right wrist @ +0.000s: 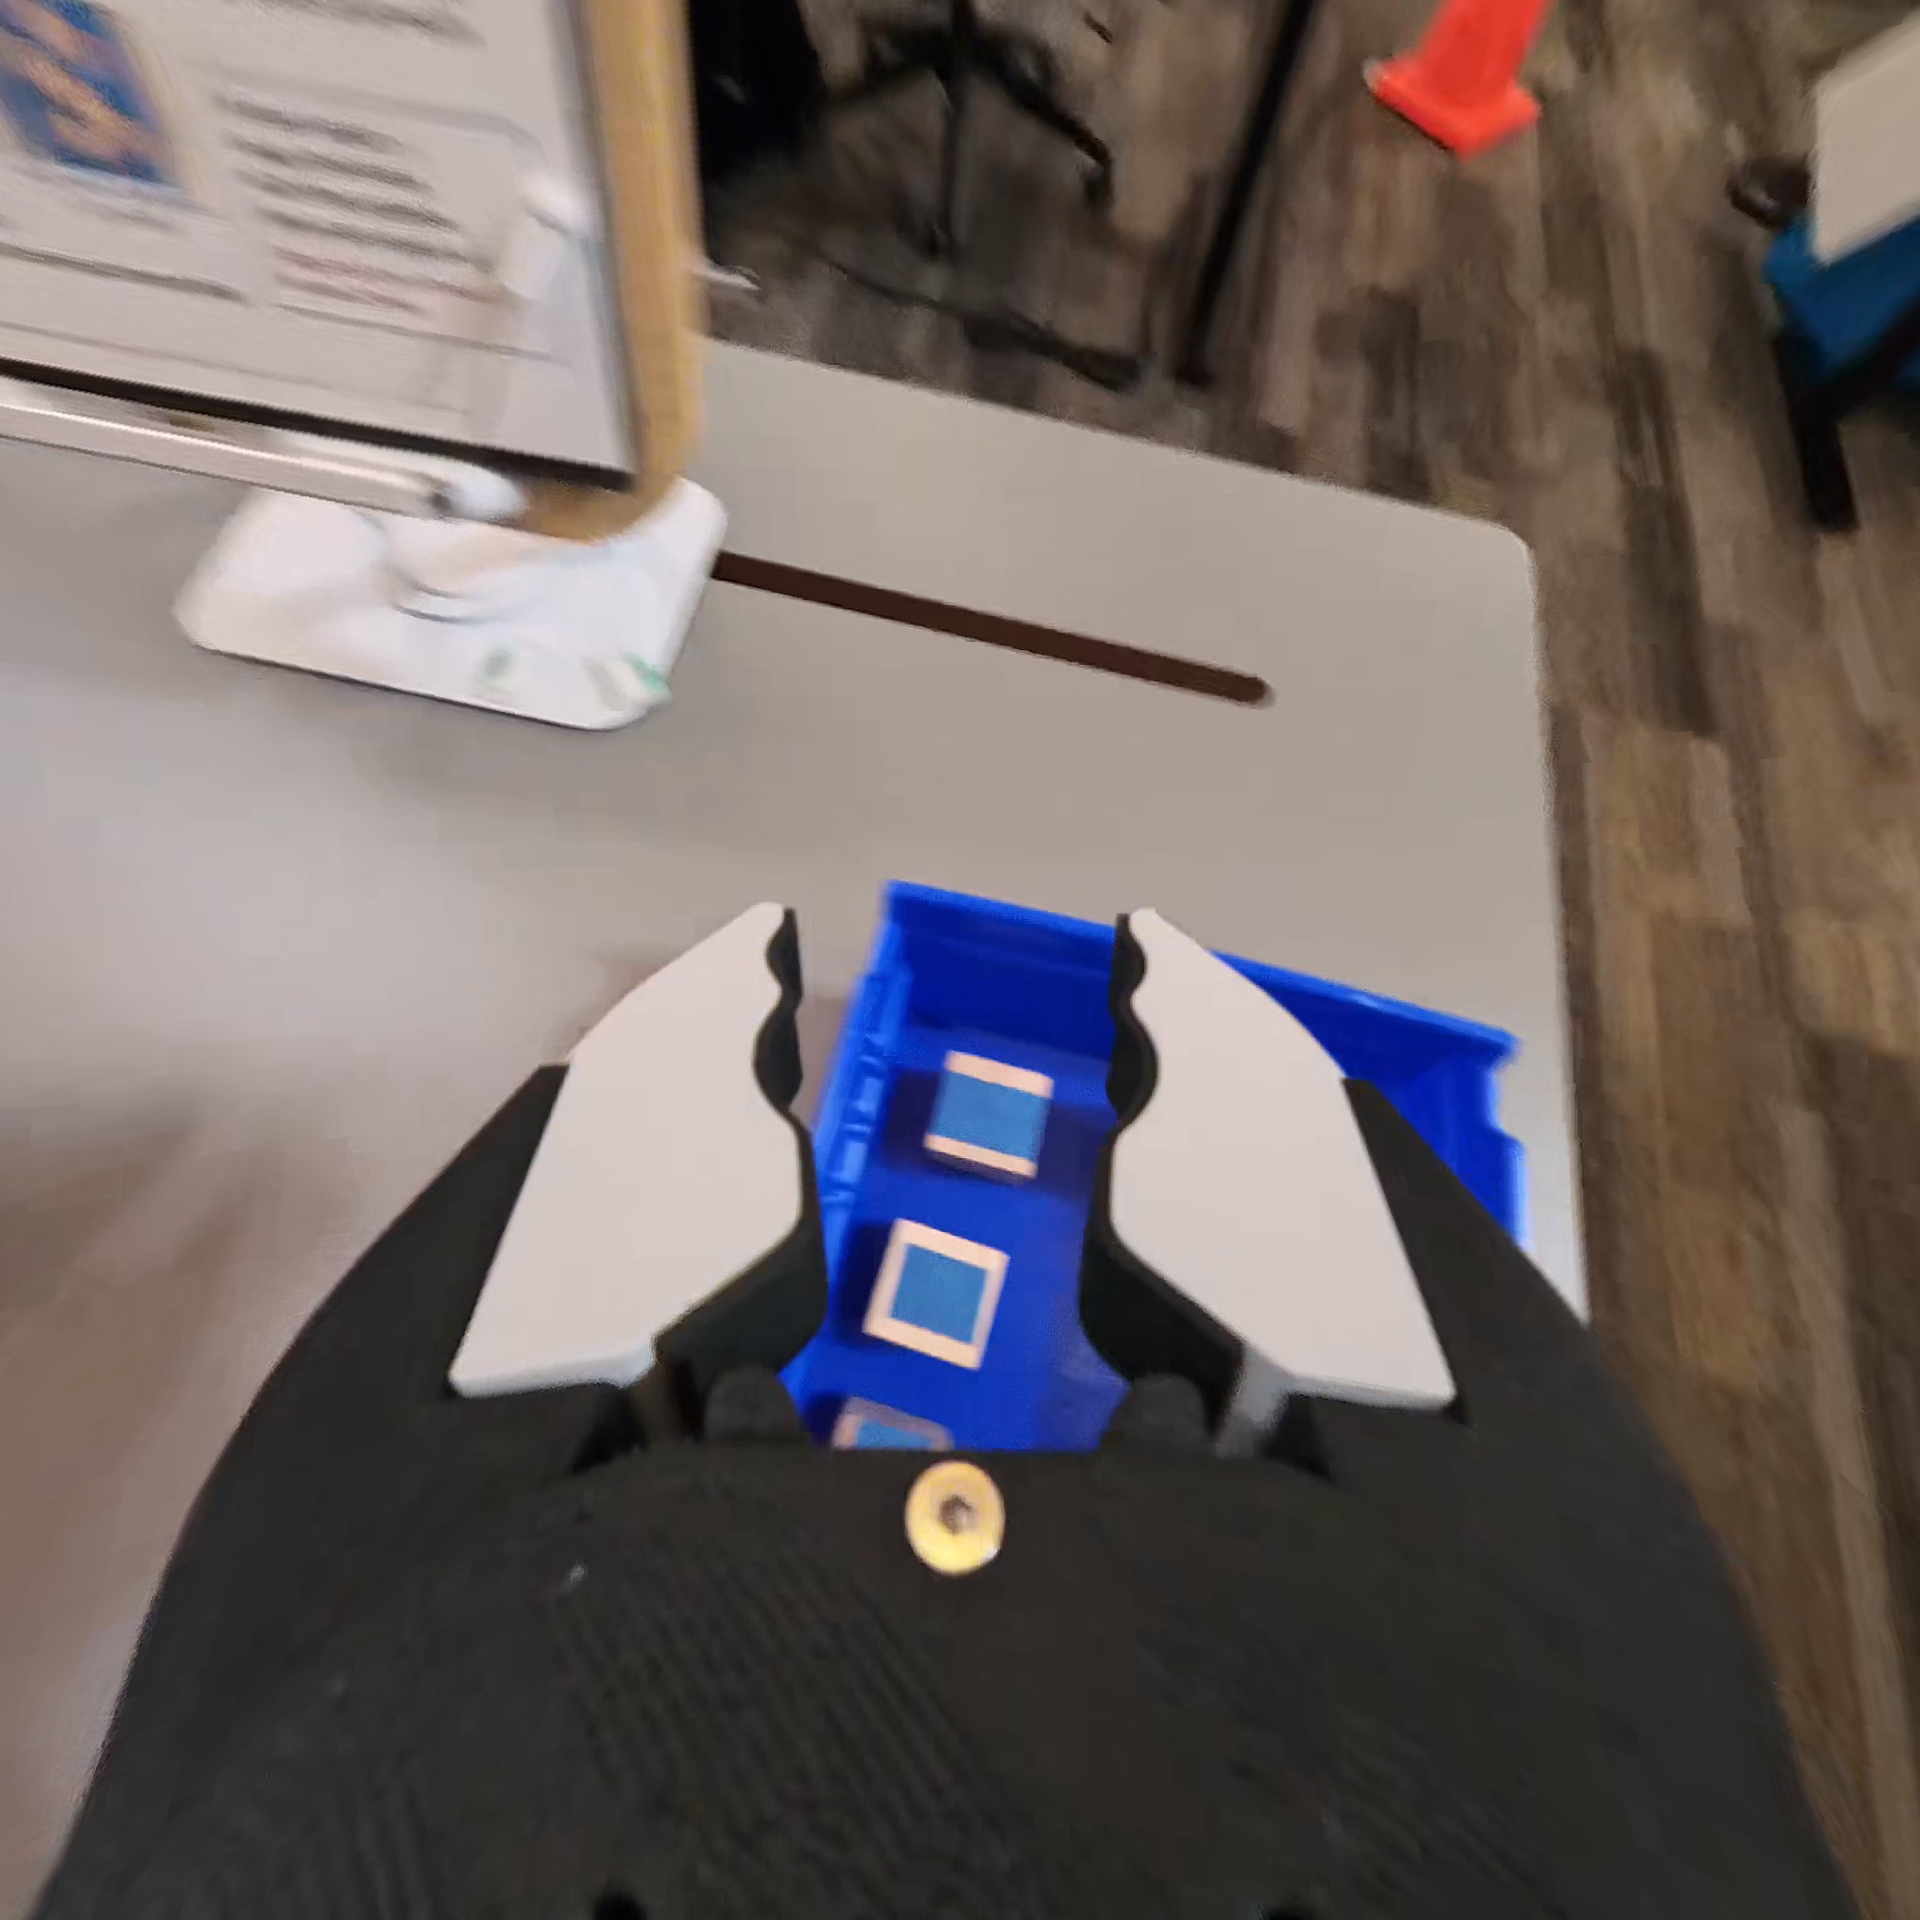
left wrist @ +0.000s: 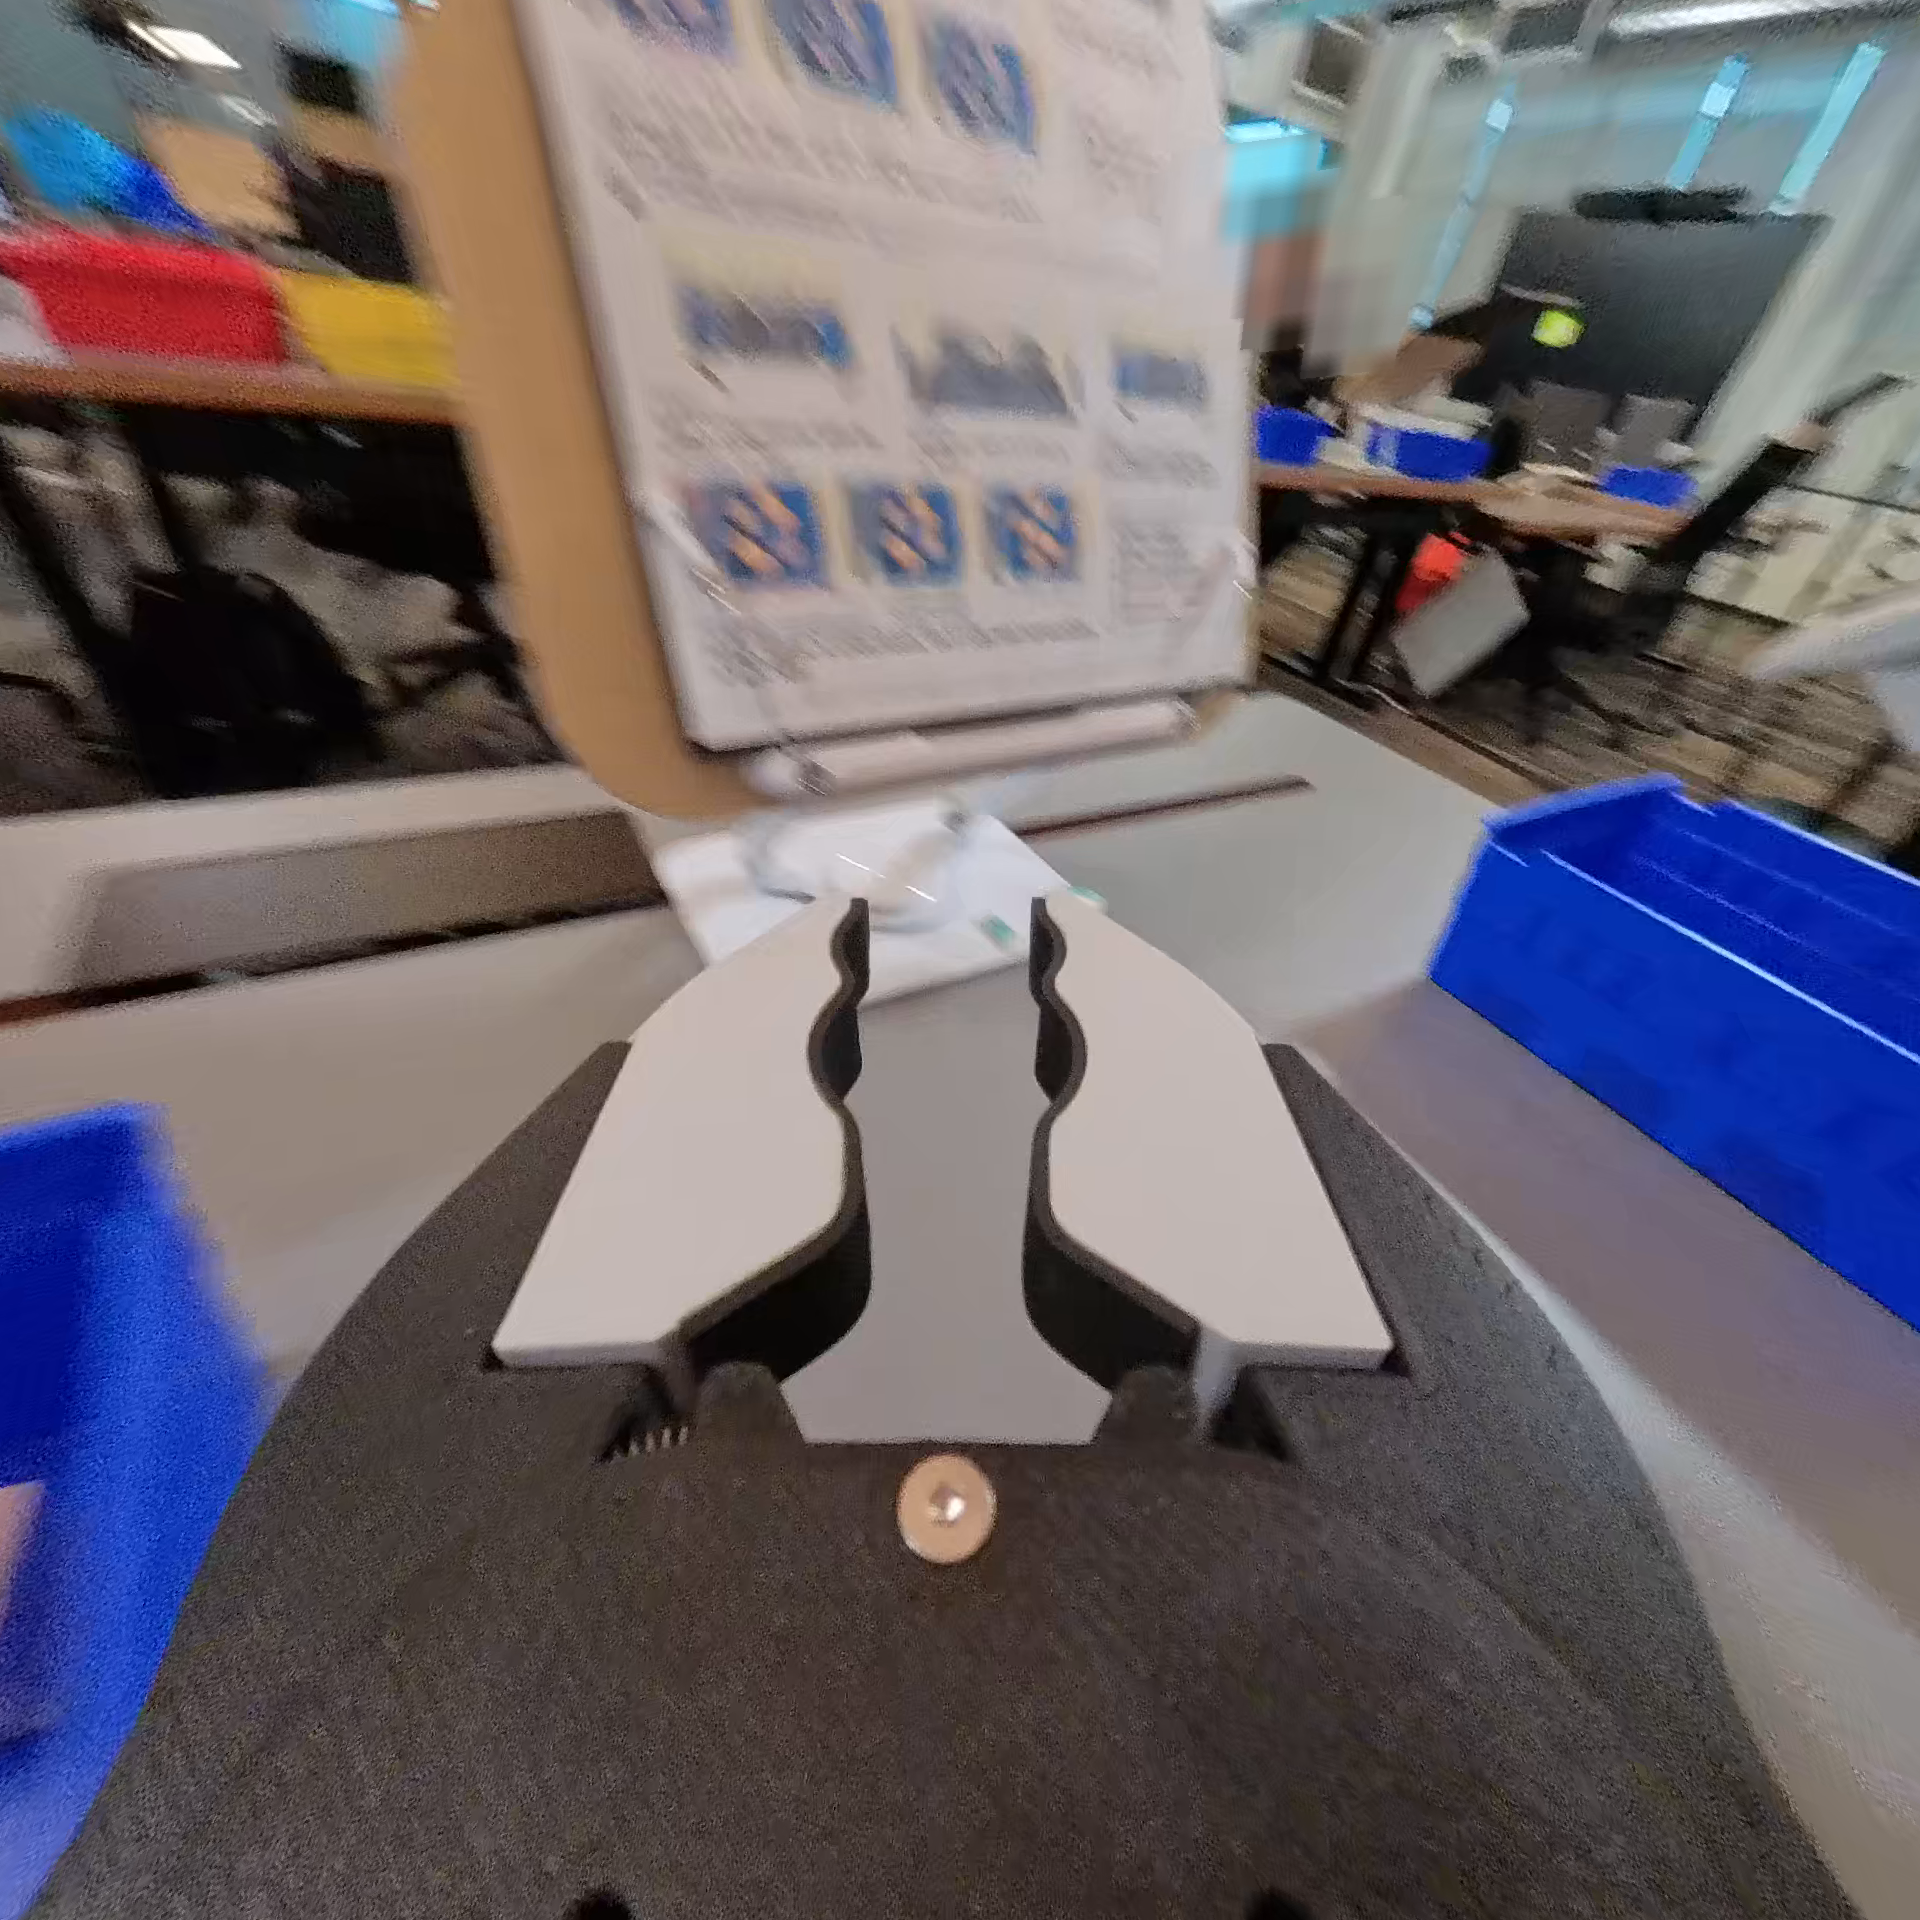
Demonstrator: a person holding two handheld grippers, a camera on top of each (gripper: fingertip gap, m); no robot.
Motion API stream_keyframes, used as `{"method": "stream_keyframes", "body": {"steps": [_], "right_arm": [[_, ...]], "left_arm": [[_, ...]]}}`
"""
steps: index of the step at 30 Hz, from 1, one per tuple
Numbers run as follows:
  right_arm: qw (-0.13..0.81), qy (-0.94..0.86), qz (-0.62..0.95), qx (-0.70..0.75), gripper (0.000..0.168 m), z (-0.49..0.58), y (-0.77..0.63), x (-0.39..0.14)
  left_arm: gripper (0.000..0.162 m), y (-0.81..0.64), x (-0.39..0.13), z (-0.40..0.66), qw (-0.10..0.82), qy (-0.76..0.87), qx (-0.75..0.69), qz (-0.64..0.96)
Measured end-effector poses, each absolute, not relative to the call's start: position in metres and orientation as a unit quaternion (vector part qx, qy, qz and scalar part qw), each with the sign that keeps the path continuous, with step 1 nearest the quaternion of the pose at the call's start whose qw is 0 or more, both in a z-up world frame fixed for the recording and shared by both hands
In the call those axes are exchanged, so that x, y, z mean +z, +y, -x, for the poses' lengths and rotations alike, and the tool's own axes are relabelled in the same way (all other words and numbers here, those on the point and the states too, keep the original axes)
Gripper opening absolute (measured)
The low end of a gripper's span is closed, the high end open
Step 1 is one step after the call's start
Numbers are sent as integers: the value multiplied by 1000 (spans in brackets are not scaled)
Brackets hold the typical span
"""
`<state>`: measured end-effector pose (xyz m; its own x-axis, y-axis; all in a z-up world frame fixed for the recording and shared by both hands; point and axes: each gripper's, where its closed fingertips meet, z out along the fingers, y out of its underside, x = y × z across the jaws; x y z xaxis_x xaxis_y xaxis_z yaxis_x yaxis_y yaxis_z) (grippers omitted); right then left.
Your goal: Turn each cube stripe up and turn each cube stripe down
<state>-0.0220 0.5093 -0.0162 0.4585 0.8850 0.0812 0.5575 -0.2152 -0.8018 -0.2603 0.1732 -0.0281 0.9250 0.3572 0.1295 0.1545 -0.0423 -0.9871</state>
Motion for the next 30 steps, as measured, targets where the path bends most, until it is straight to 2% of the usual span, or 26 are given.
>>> {"method": "stream_keyframes", "body": {"steps": [2, 4, 7, 10, 13, 17, 23, 24, 26, 30], "right_arm": [[395, -506, 722, 259, 58, 38, 476, -2], [378, -527, 693, 314, 57, 50, 443, 9], [365, -547, 668, 347, 55, 58, 411, 14], [367, -565, 661, 330, 55, 58, 395, 9], [371, -575, 658, 314, 54, 52, 386, 4], [360, -580, 656, 323, 53, 43, 373, 1], [359, -579, 648, 341, 53, 39, 365, 7], [360, -581, 646, 340, 52, 39, 364, 8], [363, -584, 643, 336, 52, 39, 362, 8], [377, -590, 630, 335, 50, 41, 354, 13]], "left_arm": [[36, 136, -3, 300, 663, -218, 130, 704], [46, 96, -3, 341, 624, -277, 160, 713], [62, 46, -37, 389, 552, -350, 153, 741], [69, 25, -91, 413, 482, -401, 94, 774], [65, 26, -129, 422, 439, -421, 65, 791], [63, 20, -171, 431, 338, -417, 122, 835], [60, 23, -211, 429, 275, -409, 118, 862], [51, 24, -213, 428, 276, -400, 115, 866], [47, 23, -202, 433, 295, -403, 132, 856], [46, 17, -119, 450, 430, -429, 179, 774]]}}
